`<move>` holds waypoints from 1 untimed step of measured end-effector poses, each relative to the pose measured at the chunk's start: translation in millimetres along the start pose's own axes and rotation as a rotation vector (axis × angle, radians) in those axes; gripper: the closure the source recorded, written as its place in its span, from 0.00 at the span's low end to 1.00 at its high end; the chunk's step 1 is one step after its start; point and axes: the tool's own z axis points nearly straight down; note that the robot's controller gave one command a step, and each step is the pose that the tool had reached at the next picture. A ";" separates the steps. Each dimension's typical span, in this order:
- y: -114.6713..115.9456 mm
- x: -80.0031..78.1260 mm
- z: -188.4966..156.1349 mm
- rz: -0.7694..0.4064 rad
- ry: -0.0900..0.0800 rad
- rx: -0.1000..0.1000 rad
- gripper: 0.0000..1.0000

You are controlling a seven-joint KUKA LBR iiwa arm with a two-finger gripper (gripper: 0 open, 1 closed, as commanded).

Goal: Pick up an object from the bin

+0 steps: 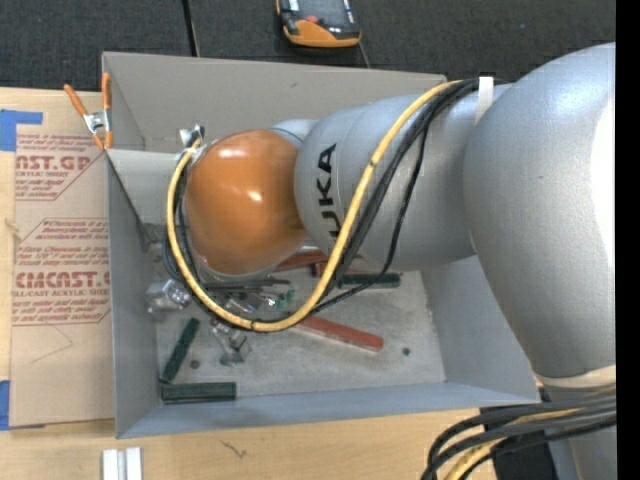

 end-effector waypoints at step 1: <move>10.4 6.3 60.8 -0.221 0.000 0.001 0.00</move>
Offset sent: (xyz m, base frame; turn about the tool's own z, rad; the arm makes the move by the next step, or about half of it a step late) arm 0.0095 0.0014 -0.0735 -0.3903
